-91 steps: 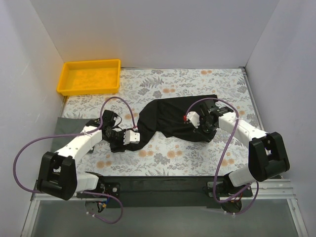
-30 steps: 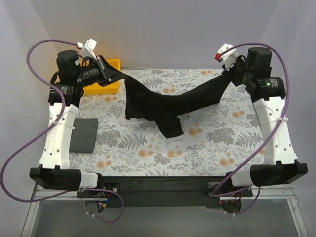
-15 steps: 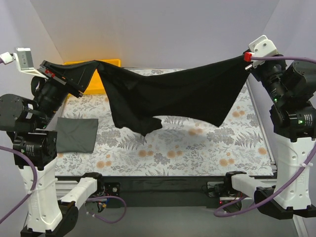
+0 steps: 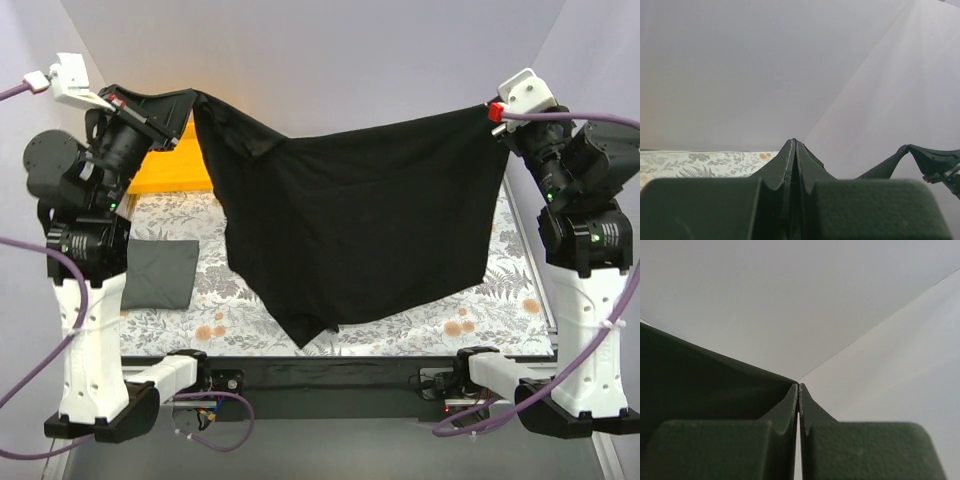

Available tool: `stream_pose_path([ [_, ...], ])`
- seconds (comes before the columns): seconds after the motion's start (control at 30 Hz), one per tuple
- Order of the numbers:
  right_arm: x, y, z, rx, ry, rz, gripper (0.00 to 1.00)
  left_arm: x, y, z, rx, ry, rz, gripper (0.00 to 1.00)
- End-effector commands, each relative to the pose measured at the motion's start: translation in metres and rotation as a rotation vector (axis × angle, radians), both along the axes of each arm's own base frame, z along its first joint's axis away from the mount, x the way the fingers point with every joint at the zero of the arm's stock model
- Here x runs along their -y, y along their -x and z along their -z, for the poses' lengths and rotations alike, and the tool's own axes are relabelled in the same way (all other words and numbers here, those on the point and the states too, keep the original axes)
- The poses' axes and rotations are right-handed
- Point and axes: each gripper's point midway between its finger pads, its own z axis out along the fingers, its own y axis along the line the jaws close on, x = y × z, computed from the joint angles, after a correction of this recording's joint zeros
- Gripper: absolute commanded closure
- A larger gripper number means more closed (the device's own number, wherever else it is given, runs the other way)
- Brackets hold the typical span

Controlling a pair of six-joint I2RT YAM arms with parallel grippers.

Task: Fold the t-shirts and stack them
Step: Flatten the tshirt out

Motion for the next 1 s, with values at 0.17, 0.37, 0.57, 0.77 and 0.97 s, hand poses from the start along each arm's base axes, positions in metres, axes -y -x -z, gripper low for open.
stream_pose_path([
  [0.17, -0.001, -0.013, -0.041, 0.120, -0.041, -0.001, 0.99, -0.004, -0.007, -0.015, 0.040, 0.014, -0.023, 1.00],
  [0.37, 0.002, 0.020, -0.053, 0.173, -0.053, -0.006, 0.99, -0.008, 0.036, -0.030, 0.124, 0.001, -0.031, 1.00],
  [0.57, 0.006, 0.064, -0.070, 0.256, -0.058, -0.016, 0.99, -0.011, 0.091, -0.042, 0.225, -0.025, -0.034, 1.00],
  [0.77, 0.010, 0.113, -0.094, 0.372, -0.072, -0.027, 0.99, -0.020, 0.145, -0.063, 0.347, -0.028, -0.072, 1.00],
  [0.97, 0.014, 0.139, -0.121, 0.461, -0.079, -0.022, 0.99, -0.026, 0.173, -0.095, 0.420, -0.022, -0.095, 1.00],
])
